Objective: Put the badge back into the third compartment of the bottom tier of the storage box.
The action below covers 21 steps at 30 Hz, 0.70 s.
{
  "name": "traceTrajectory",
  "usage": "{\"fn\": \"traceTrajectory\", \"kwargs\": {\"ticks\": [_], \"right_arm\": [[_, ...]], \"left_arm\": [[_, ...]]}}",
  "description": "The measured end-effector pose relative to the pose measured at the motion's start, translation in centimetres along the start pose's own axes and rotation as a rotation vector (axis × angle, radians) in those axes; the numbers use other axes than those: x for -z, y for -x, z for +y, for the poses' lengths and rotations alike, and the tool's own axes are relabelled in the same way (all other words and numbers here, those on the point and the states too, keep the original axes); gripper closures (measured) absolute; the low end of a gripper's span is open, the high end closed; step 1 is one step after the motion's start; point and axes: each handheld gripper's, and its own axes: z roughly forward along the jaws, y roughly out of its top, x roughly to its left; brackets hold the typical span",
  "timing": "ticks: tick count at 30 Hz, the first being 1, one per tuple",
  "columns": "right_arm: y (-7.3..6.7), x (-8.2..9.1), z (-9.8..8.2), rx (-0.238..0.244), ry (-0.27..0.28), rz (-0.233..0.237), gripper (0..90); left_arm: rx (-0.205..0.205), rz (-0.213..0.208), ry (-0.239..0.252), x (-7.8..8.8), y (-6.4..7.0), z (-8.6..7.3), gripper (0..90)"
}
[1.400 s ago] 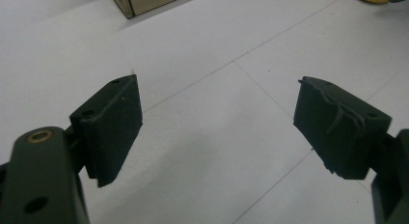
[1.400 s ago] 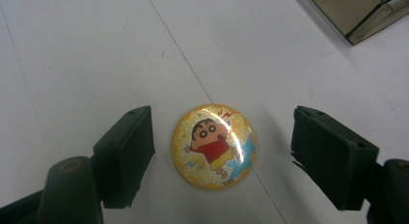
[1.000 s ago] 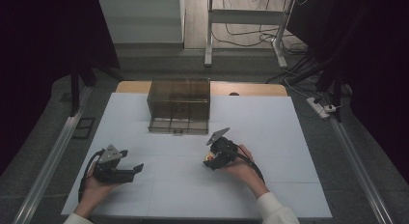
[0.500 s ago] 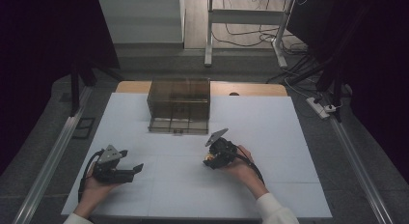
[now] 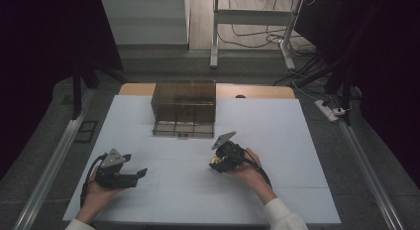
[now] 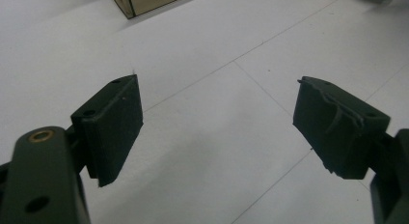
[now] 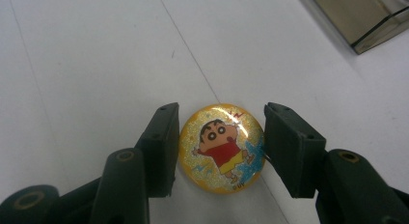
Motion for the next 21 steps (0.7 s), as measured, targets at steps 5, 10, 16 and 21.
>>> {"fn": "traceTrajectory", "kwargs": {"ticks": [5, 10, 16, 21], "right_arm": [[0.2, 0.9, 0.1, -0.008, 0.045, 0.004, 47.4], [0.5, 1.9, 0.1, -0.035, 0.097, 0.020, 47.4], [0.7, 2.7, 0.1, -0.043, 0.135, 0.019, 47.4], [0.9, 3.6, 0.2, -0.049, 0.181, 0.005, 47.4]], "left_arm": [[-0.001, 0.000, -0.002, 0.0, 0.0, 0.0, 18.3], [0.000, 0.001, 0.000, 0.0, 0.0, 0.0, 18.3], [0.000, 0.001, -0.002, 0.0, 0.0, 0.0, 18.3], [0.002, 0.001, 0.000, 0.0, -0.1, 0.0, 18.3]]}}
